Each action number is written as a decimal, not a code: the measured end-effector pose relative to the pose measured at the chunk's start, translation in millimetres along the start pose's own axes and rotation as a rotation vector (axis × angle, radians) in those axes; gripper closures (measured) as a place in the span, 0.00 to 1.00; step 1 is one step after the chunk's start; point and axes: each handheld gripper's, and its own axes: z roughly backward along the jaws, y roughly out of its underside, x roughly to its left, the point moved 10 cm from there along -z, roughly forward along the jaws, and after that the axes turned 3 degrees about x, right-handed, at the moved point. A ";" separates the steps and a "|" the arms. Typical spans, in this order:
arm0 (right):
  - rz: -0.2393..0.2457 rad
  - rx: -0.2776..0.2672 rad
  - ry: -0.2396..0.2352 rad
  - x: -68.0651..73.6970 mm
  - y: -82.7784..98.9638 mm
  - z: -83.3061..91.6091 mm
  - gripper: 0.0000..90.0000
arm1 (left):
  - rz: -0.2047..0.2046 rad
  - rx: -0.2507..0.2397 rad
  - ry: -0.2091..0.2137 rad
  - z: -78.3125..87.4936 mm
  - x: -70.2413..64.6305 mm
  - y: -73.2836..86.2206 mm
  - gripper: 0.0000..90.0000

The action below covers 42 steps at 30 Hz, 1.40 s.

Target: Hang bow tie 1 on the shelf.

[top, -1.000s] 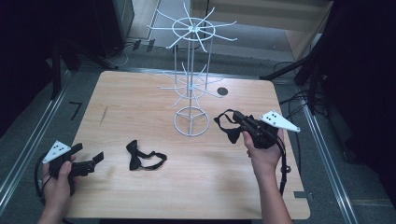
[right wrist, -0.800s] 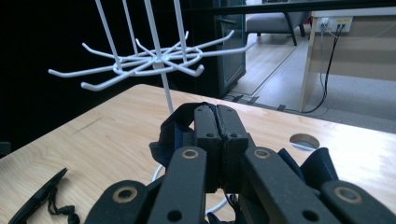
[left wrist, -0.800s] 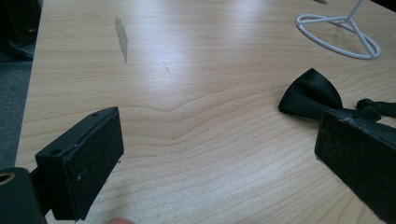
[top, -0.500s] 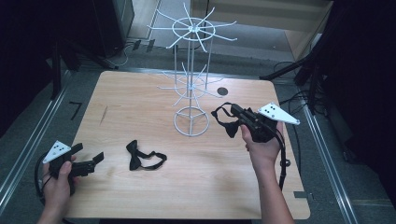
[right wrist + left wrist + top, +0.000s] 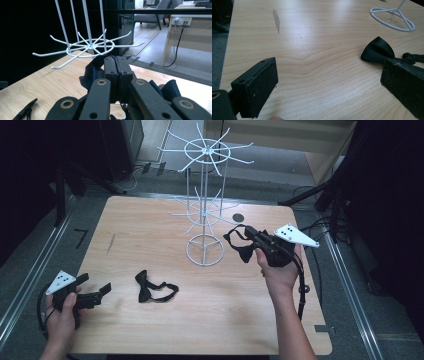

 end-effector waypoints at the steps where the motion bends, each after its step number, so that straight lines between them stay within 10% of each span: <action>1: 0.003 0.002 -0.002 0.2 -1.7 -1.3 1.00 | 0.001 -0.001 0.000 0.0 0.0 0.0 0.02; 42: -0.110 0.077 -0.021 -17.5 24.7 -46.0 1.00 | 0.002 -0.004 0.002 0.5 0.5 -0.3 0.02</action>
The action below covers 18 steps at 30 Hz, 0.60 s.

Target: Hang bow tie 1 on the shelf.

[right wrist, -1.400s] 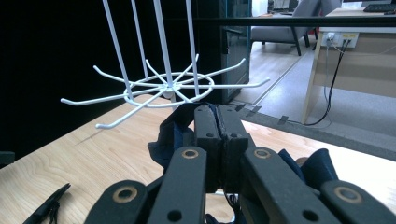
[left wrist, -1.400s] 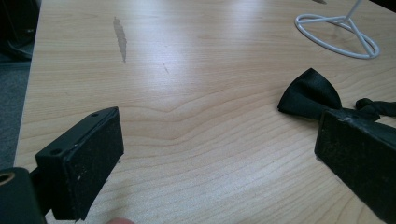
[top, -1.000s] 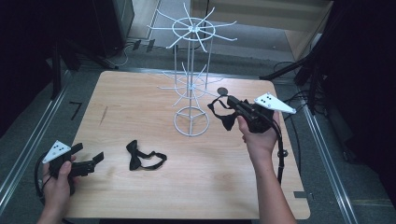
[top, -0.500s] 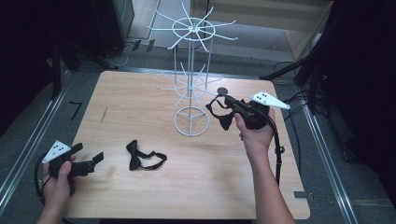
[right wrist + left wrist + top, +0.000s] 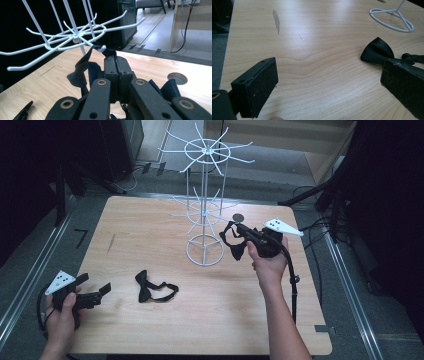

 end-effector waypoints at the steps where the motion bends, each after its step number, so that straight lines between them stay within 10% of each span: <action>1: -0.006 0.001 -0.001 0.4 1.6 -1.8 1.00 | 0.000 0.001 0.001 0.0 0.0 0.0 0.02; 18: -0.055 -0.019 -0.005 8.7 7.8 -28.4 1.00 | 0.001 -0.001 0.003 0.1 0.0 -0.1 0.02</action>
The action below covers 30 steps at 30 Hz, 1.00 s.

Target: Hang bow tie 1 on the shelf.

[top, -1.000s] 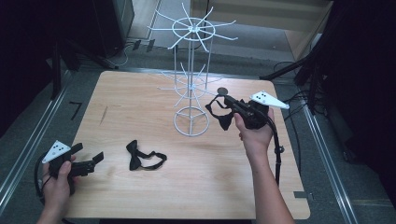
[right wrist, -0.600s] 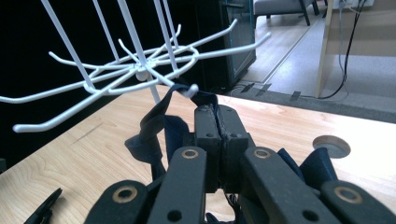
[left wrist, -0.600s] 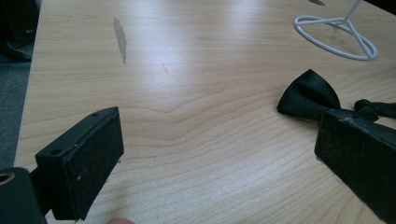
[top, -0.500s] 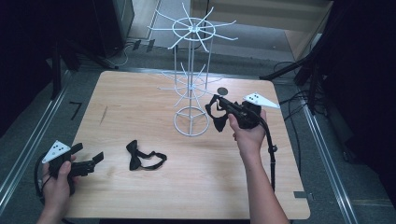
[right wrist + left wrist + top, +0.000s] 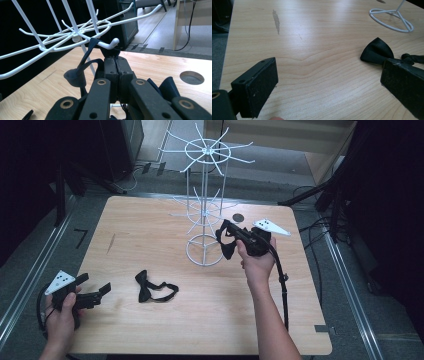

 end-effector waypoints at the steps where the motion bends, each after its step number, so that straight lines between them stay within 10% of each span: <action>1: -0.004 0.000 -0.001 0.7 0.4 -1.3 1.00 | -0.002 0.001 0.000 0.1 0.0 0.1 0.02; 12: 0.005 0.008 0.002 0.1 5.1 -4.4 0.95 | -0.002 0.002 0.004 -0.1 -0.3 0.1 0.02; 30: 0.062 0.004 0.042 -2.5 24.4 21.7 0.56 | -0.003 0.003 -0.001 -0.2 0.0 0.2 0.02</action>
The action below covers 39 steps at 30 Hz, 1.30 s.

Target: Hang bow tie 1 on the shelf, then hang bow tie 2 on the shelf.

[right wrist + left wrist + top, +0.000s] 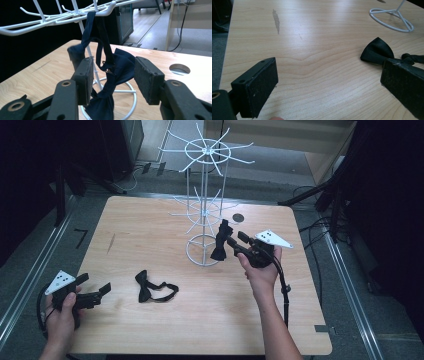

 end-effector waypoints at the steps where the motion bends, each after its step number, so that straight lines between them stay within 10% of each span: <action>1: -0.001 0.000 -0.002 0.0 0.8 1.0 0.55 | 0.001 -0.003 -0.002 0.1 0.1 -0.1 0.02; 15: 0.009 0.038 0.007 4.3 31.1 13.9 0.50 | 0.010 -0.002 0.002 0.6 0.0 0.0 0.02; 39: 0.025 0.153 -0.070 51.4 84.7 -1.3 0.49 | 0.010 -0.002 0.000 0.6 -0.1 0.1 0.02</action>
